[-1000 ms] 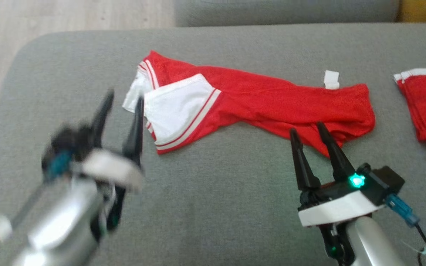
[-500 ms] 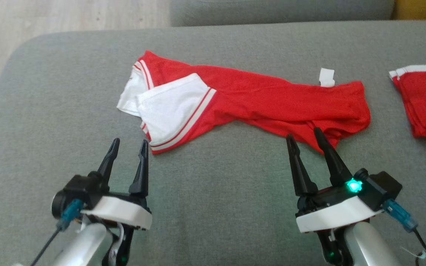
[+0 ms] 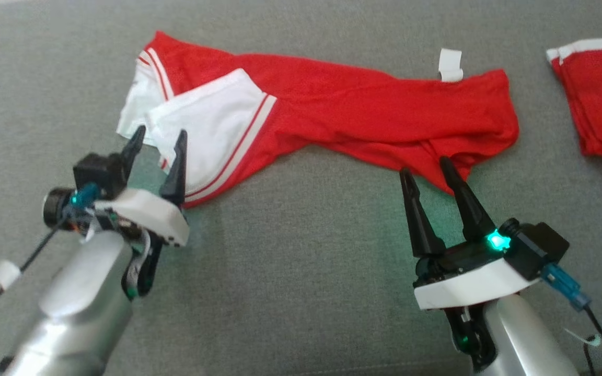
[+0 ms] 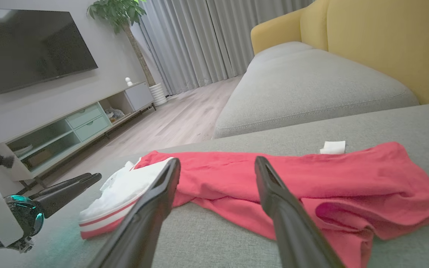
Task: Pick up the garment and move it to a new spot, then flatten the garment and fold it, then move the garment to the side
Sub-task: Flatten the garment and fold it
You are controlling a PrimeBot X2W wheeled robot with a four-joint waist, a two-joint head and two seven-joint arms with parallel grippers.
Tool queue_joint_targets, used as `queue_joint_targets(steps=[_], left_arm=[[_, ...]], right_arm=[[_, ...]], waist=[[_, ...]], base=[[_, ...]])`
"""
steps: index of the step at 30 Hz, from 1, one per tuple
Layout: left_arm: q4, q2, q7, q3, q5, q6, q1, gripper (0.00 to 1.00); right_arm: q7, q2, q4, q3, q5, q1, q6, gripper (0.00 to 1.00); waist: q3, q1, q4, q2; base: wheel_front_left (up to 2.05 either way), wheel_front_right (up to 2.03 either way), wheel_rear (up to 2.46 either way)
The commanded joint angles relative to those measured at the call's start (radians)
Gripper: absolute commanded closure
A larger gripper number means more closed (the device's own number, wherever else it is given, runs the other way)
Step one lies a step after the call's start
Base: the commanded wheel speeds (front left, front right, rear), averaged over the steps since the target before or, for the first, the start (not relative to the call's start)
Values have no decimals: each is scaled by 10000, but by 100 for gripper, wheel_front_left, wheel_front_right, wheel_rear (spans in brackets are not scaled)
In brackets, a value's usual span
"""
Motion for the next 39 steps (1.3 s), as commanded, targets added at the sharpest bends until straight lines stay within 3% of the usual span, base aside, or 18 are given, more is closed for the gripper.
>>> queue_joint_targets(steps=[1,11,22,23,24,27,28,29,39], left_arm=[[-73,234,10,283,78,-48,-493,0],[1785,156,-346,447,142,-82,-1486,0],[3083,-181,-400,334,-36,-735,-2247,0],[3163,-216,-373,299,-41,-792,-2275,12],[3238,-243,-354,268,-44,-839,-2300,48],[3449,-305,-333,219,-69,-925,-2366,80],[3449,-305,-333,219,-69,-925,-2366,80],[3509,-322,-337,210,-80,-954,-2389,100],[3542,-339,-891,134,11,-1113,-2445,100]], right_arm=[[-46,32,-349,213,-75,-225,65,0],[-111,32,-242,364,-51,-386,65,0],[-140,32,-121,378,-62,-458,65,0],[-141,32,-111,383,-55,-461,65,0],[-142,32,-103,391,-48,-466,65,0],[-145,32,-86,415,-29,-487,65,0],[-145,32,-86,415,-29,-487,65,0],[-146,32,-82,418,-25,-490,65,0],[-152,32,91,472,29,-442,65,0]], waist=[[283,-3,-175,0],[659,-3,-411,0],[796,-3,-458,0],[797,-3,-461,0],[797,-3,-465,0],[792,-3,-471,0],[792,-3,-471,0],[791,-3,-470,0],[411,-3,-423,0]], base=[[0,0,0],[0,0,0],[0,0,0],[0,0,0],[0,0,0],[0,0,0],[0,0,0],[0,0,0],[0,0,0]])
